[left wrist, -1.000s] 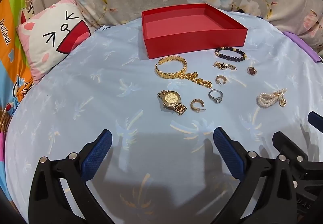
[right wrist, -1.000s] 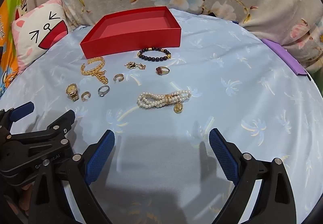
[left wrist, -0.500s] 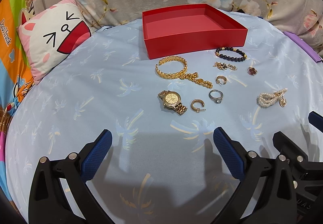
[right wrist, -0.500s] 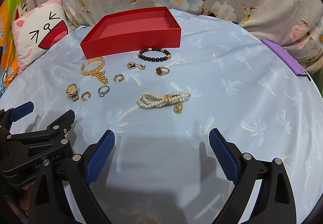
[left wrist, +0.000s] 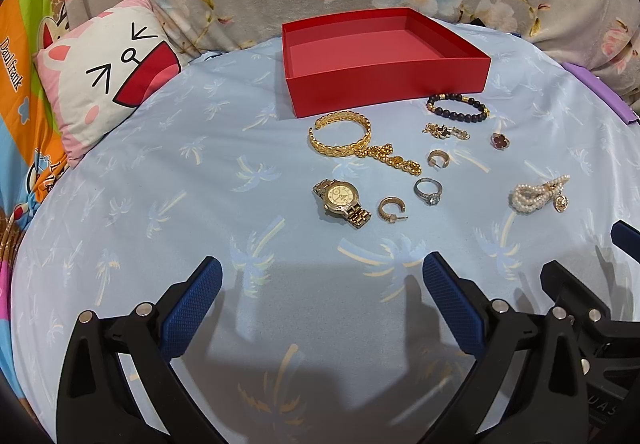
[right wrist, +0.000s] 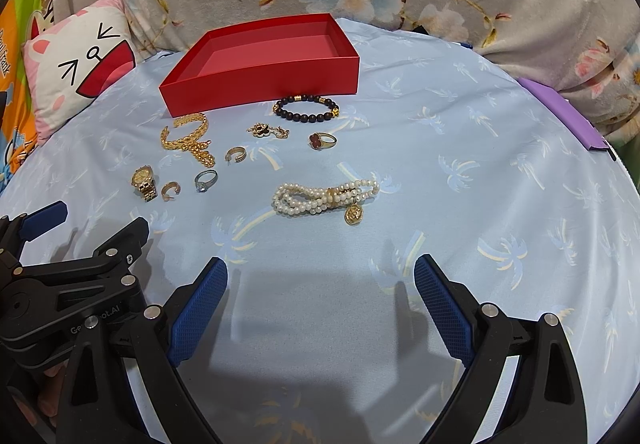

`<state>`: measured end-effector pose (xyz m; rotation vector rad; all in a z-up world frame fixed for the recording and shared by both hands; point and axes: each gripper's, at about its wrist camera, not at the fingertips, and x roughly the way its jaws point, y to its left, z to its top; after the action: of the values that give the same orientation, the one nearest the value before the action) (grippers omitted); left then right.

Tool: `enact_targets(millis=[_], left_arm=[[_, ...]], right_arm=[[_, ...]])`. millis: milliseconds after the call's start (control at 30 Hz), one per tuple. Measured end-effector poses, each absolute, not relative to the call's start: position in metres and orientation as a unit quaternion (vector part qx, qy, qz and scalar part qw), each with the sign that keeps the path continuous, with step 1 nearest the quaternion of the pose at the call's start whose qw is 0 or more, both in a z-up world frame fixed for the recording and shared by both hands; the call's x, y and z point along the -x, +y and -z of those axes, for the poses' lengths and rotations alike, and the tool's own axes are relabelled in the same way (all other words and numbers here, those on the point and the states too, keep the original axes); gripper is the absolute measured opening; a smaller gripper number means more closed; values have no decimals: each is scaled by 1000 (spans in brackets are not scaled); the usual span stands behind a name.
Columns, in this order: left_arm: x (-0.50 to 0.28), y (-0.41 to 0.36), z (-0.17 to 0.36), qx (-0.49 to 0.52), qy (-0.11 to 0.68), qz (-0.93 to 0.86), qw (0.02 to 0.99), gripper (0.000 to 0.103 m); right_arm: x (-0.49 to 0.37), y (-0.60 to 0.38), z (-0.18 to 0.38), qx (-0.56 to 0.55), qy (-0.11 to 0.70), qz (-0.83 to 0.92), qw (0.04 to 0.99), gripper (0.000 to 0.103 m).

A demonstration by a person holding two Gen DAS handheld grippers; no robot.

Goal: Organize jewelry

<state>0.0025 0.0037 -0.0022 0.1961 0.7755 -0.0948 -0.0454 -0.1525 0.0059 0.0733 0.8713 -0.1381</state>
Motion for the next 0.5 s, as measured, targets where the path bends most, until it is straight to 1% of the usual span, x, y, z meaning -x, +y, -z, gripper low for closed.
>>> enact_targets(millis=[500], left_arm=[[-4,7,2,-96,376,45,921,98]], right_arm=[[46,-152,-6,-35,421,67,904,93]])
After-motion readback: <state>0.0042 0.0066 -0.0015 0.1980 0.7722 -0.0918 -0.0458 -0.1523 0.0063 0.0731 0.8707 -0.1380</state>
